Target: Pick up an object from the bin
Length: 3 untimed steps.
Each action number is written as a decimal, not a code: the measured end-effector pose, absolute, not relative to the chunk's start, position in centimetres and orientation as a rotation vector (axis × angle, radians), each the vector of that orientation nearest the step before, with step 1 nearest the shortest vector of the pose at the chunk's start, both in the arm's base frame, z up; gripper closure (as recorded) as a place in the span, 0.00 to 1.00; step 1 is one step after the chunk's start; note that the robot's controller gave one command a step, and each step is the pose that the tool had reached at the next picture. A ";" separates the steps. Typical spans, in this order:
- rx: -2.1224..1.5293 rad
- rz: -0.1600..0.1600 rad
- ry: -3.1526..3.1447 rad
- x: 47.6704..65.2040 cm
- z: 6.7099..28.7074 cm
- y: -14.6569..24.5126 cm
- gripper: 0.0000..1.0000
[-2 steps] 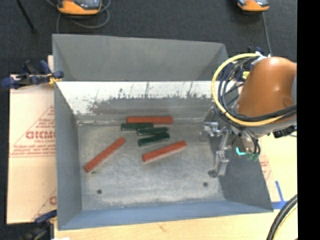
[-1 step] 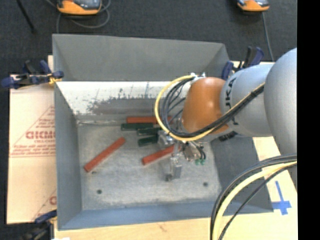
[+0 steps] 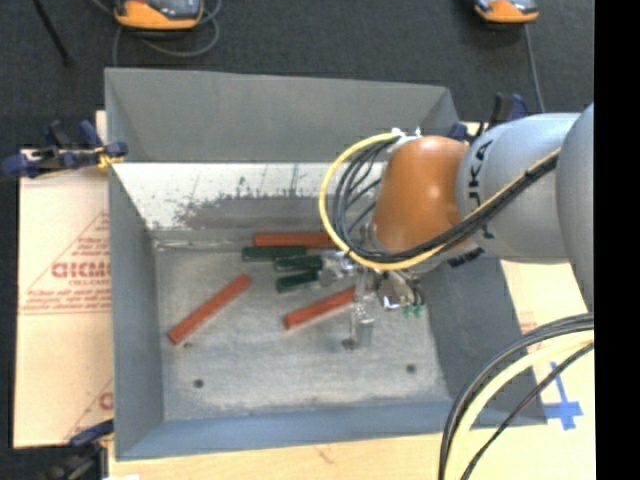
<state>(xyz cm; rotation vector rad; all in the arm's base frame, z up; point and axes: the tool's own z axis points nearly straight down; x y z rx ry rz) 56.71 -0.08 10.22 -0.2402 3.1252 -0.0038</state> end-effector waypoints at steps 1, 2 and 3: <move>-0.219 -0.003 3.132 55.5 10.0 -1.5 0.00; -0.162 0.003 3.127 57.5 7.1 -1.2 0.00; -0.165 0.001 3.129 57.7 7.3 -1.2 0.00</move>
Offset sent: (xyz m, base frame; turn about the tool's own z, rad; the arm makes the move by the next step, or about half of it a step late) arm -0.0123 -0.0122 -0.0022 0.0094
